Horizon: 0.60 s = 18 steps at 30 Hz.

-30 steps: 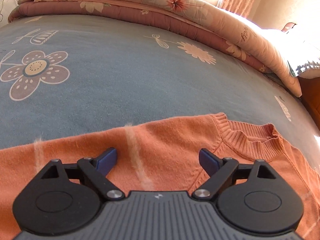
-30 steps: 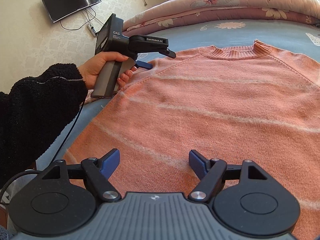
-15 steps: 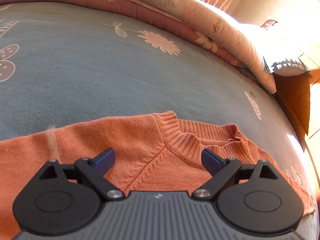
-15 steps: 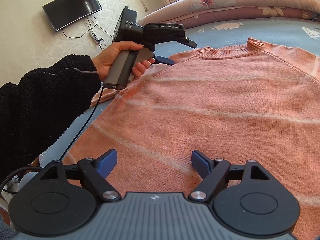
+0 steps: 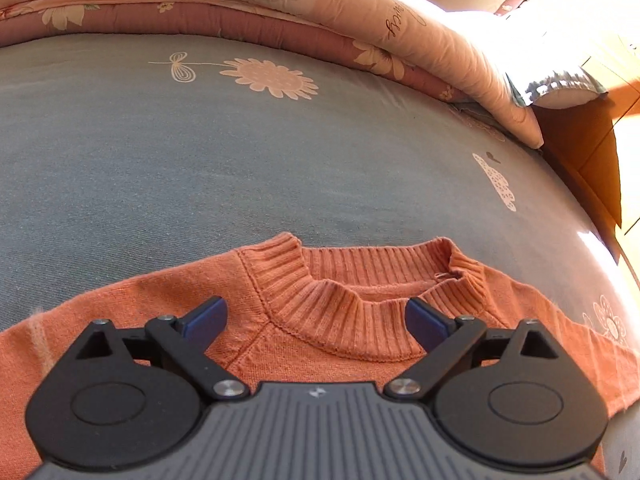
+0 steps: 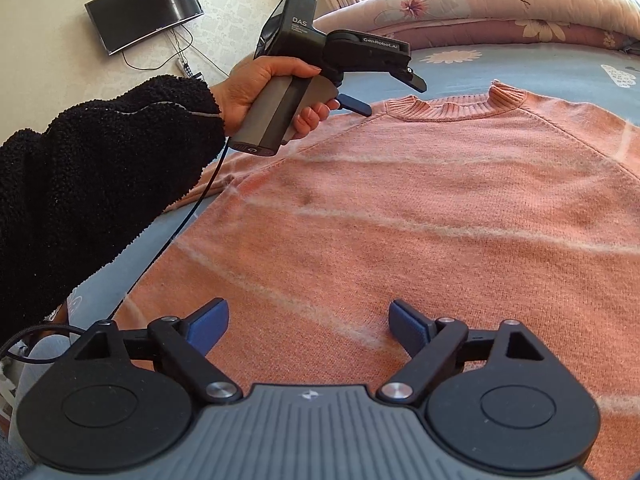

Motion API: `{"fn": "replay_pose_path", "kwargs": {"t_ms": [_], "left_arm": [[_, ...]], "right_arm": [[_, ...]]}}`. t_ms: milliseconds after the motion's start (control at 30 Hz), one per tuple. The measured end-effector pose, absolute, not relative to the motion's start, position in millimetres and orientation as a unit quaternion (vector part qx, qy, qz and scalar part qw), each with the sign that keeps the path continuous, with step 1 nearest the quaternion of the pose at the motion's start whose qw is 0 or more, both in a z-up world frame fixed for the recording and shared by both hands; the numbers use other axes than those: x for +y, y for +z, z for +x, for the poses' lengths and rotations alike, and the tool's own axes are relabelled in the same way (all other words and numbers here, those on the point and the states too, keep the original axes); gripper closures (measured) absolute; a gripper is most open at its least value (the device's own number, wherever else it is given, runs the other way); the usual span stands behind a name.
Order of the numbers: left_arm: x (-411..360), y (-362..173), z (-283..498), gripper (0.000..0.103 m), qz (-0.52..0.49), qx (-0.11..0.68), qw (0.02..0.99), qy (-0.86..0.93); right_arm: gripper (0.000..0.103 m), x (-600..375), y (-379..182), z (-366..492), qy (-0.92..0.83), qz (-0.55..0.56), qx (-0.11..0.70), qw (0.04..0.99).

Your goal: Fold clothes

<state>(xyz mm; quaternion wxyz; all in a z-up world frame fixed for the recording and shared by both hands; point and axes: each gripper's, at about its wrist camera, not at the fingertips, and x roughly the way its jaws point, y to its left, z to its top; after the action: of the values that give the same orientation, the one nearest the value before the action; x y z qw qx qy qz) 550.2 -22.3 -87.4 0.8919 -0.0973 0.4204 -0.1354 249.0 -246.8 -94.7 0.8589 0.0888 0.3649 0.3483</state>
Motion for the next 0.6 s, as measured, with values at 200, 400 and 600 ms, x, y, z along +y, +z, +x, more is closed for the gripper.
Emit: {"fn": "replay_pose_path", "kwargs": {"t_ms": [200,400,600], "left_arm": [[-20,-95,576,0.008,-0.104,0.406,0.904,-0.088],[-6,-60,548,0.008,-0.097,0.413,0.902,-0.077],[44,-15,485,0.007,-0.076,0.433,0.897,-0.037]], "right_arm": [[0.012,-248,-95,250,0.351,0.093,0.368,0.856],[0.012,-249,-92,250,0.346,0.093,0.370,0.857],[0.012,-249,-91,251,0.338,0.097,0.374,0.858]]}}
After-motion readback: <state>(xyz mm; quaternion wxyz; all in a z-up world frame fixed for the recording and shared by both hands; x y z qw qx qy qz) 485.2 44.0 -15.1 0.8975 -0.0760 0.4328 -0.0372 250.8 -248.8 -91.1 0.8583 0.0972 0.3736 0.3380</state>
